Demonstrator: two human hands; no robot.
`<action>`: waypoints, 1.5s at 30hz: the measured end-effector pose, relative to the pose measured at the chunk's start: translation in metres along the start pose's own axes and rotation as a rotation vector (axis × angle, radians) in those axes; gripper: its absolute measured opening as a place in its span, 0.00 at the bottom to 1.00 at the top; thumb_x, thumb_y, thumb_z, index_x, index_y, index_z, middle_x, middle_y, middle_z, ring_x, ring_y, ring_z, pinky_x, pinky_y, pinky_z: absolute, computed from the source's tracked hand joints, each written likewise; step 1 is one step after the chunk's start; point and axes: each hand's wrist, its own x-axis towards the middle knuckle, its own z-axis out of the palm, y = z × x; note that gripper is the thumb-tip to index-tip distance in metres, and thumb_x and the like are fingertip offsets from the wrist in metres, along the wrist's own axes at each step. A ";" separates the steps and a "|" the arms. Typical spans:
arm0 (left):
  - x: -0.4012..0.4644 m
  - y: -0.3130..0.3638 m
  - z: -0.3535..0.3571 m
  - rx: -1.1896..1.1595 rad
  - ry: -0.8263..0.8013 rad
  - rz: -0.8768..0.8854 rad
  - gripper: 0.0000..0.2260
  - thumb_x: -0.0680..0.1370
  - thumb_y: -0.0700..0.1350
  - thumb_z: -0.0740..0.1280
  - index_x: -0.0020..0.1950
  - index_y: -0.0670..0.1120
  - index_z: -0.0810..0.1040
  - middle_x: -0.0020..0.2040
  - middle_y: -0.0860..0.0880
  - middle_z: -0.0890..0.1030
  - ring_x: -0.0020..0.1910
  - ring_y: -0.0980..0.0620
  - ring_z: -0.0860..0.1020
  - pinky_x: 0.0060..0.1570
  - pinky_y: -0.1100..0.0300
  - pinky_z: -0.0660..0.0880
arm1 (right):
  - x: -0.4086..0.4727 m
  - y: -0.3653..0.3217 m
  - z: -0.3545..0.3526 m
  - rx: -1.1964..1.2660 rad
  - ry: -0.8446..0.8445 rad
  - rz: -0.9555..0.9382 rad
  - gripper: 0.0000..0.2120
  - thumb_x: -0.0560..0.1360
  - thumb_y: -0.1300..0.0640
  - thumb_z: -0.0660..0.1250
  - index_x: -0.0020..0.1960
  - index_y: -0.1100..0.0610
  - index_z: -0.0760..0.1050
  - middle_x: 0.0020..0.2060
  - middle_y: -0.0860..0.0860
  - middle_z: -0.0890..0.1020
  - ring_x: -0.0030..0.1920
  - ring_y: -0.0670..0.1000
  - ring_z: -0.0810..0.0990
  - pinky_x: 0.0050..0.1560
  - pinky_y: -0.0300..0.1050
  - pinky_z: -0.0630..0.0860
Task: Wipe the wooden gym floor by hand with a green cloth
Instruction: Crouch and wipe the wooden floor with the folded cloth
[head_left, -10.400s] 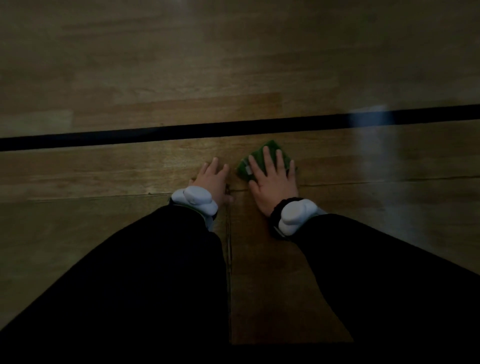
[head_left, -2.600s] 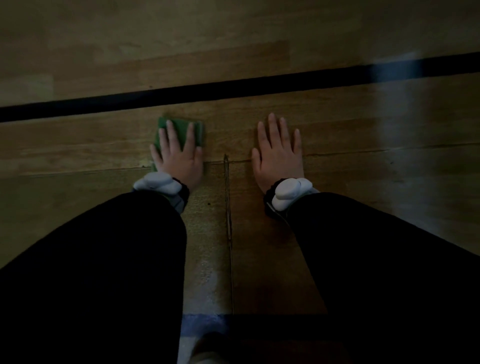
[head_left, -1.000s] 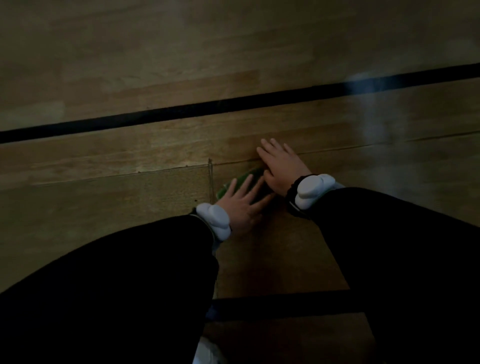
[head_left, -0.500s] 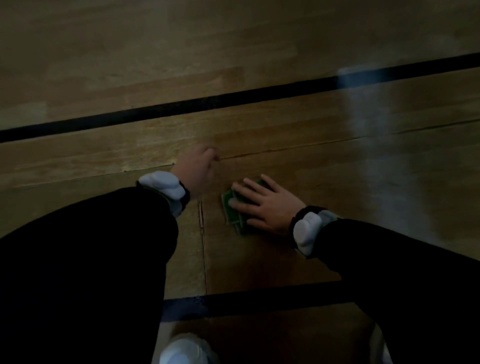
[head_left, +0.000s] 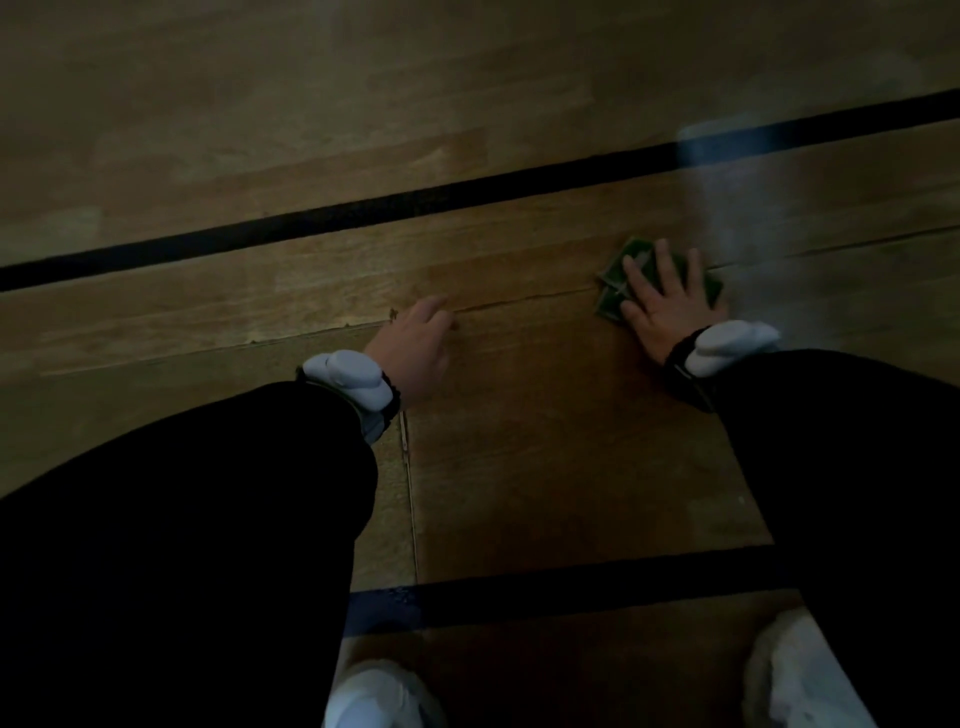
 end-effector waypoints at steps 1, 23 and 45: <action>-0.001 0.001 0.000 -0.006 -0.007 -0.004 0.18 0.80 0.40 0.58 0.70 0.41 0.66 0.76 0.44 0.58 0.74 0.44 0.61 0.70 0.51 0.63 | -0.001 -0.002 0.001 -0.009 0.008 0.009 0.26 0.81 0.41 0.46 0.76 0.38 0.38 0.76 0.45 0.35 0.76 0.57 0.35 0.71 0.70 0.40; 0.004 0.009 -0.003 0.047 -0.087 0.031 0.18 0.80 0.42 0.58 0.70 0.41 0.65 0.75 0.44 0.58 0.71 0.43 0.65 0.67 0.52 0.66 | -0.113 -0.125 0.095 -0.474 -0.177 -1.090 0.28 0.82 0.44 0.51 0.77 0.43 0.43 0.77 0.50 0.38 0.76 0.60 0.35 0.65 0.65 0.28; -0.005 0.006 0.003 0.053 -0.146 0.005 0.19 0.81 0.43 0.57 0.72 0.43 0.64 0.76 0.45 0.58 0.70 0.44 0.65 0.67 0.51 0.68 | -0.012 -0.061 0.006 -0.137 -0.010 -0.253 0.27 0.81 0.41 0.46 0.76 0.39 0.39 0.76 0.46 0.35 0.76 0.55 0.35 0.73 0.65 0.38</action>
